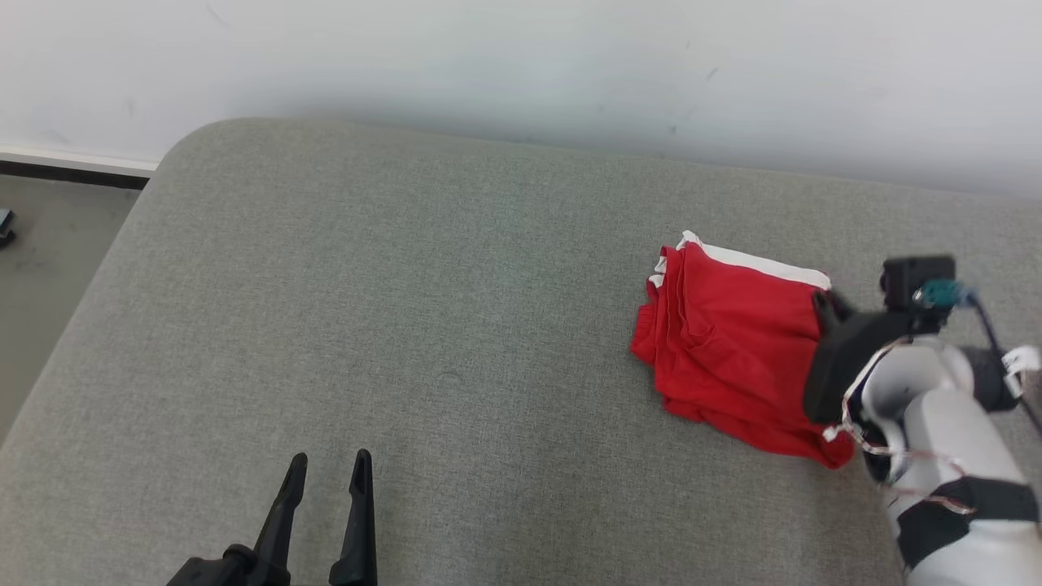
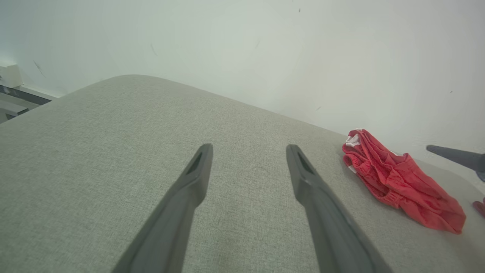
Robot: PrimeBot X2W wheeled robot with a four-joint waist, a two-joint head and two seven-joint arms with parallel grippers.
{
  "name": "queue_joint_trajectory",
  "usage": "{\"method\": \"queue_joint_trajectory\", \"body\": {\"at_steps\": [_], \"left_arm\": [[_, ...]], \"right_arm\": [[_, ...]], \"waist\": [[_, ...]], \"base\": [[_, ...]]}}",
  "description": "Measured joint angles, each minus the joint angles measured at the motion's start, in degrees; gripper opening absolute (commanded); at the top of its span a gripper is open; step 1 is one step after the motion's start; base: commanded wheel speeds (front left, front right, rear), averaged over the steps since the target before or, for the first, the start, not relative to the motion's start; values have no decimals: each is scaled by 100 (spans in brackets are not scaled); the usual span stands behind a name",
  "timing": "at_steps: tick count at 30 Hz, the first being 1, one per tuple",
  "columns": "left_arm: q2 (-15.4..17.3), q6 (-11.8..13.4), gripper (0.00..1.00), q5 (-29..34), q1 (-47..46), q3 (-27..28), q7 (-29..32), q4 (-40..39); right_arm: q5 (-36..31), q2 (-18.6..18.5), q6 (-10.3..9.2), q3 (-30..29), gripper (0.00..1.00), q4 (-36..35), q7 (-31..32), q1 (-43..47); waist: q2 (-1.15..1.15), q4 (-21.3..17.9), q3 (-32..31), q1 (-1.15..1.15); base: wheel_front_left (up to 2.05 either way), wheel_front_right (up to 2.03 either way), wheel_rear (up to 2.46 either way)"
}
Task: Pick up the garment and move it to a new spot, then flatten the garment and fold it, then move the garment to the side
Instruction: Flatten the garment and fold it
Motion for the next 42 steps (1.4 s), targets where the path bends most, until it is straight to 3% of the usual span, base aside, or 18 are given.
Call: {"method": "queue_joint_trajectory", "body": {"at_steps": [4,10,15,20,24,33,37,38,39,40,42], "left_arm": [[-1,37,100,-37,0,16,0,-21],[-1,33,100,-48,-14,62,0,2],[0,34,100,-47,-20,51,0,4],[0,41,100,-40,-13,100,0,10],[-1,49,100,-5,-1,166,0,-16],[-3,67,100,62,83,319,0,-12],[-1,90,100,133,118,489,0,-31],[-2,90,100,160,122,527,0,-44],[-2,91,100,167,130,560,-1,-53],[-2,90,100,190,144,608,0,-65],[-2,86,100,229,177,689,0,-77]], "right_arm": [[-327,248,0,53,0,192,-159,245],[-503,646,0,827,0,605,-454,319],[-45,687,-18,1649,0,732,-499,433],[680,727,-13,2566,0,419,-545,634],[936,720,-10,2913,0,77,-592,662],[1246,722,-10,2732,0,-945,-972,943],[1127,724,-10,2157,0,-1651,-1317,1340],[1085,721,-10,1987,28,-1834,-1391,1479],[1031,711,-10,1822,48,-2020,-1440,1621],[977,703,-10,1674,100,-2221,-1491,1763],[937,697,-10,1362,100,-2609,-1558,2033]], "waist": [[0,7,57,0],[0,-9,121,0],[0,-14,91,0],[0,-72,46,0],[0,-187,1,1],[0,-479,-165,1],[0,-656,-277,1],[0,-700,-307,1],[0,-744,-336,1],[0,-790,-363,0],[0,-880,-410,0]], "base": [[0,0,0],[0,0,0],[0,0,0],[0,0,0],[0,0,0],[0,0,0],[0,0,0],[0,0,0],[0,0,0],[0,0,0],[0,0,0]]}}
